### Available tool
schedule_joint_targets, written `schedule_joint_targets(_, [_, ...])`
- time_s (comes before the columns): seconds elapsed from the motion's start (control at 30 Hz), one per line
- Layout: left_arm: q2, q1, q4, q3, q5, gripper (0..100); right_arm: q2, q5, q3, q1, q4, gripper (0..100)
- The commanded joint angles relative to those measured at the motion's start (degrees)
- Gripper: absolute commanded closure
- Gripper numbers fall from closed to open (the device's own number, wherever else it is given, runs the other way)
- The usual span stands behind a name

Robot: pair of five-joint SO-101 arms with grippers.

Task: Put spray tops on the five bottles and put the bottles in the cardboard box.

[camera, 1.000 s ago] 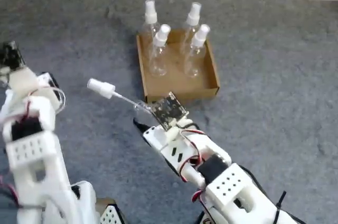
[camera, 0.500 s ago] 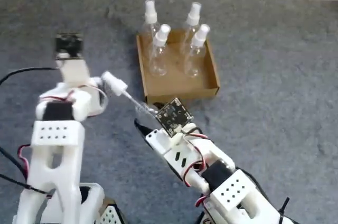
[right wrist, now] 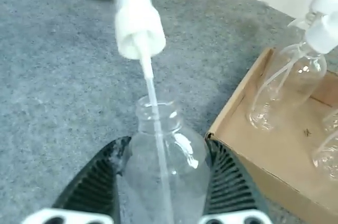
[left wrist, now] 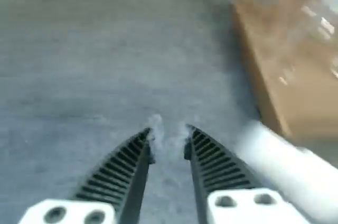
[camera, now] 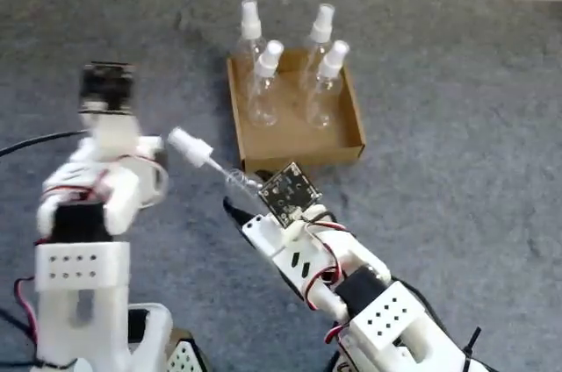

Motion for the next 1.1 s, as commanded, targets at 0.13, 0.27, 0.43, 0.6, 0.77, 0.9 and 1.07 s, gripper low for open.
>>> schedule_joint_targets(0.13, [-1.36, -2.68, -2.29, -4.70, -0.79, 94, -1.36, -0.53, -0.75, -0.40, 0.22, 99.5])
schedule_joint_targets(0.27, [-1.45, 2.86, -2.46, -3.82, -0.70, 94, -1.36, -0.53, -0.75, -0.40, 0.22, 99.5])
schedule_joint_targets(0.43, [-1.98, 11.03, -2.11, -0.75, -0.79, 94, -1.36, -0.53, -0.75, -0.40, 0.22, 99.5])
schedule_joint_targets(0.6, [-2.07, 15.43, -0.53, 0.48, -0.79, 94, -1.36, -0.53, -0.66, -0.40, 0.22, 99.5])
schedule_joint_targets(0.77, [-2.15, 17.71, 3.96, -1.98, -0.88, 94, -1.36, -0.53, -0.66, -0.40, 0.22, 99.5])
schedule_joint_targets(0.9, [-1.80, 6.90, 3.43, -6.90, -0.79, 94, -1.36, -0.53, -0.66, -0.40, 0.22, 99.5])
schedule_joint_targets(1.07, [-1.19, 0.31, -5.54, -11.03, -0.70, 94, -1.36, -0.53, -0.66, -0.40, 0.22, 99.5])
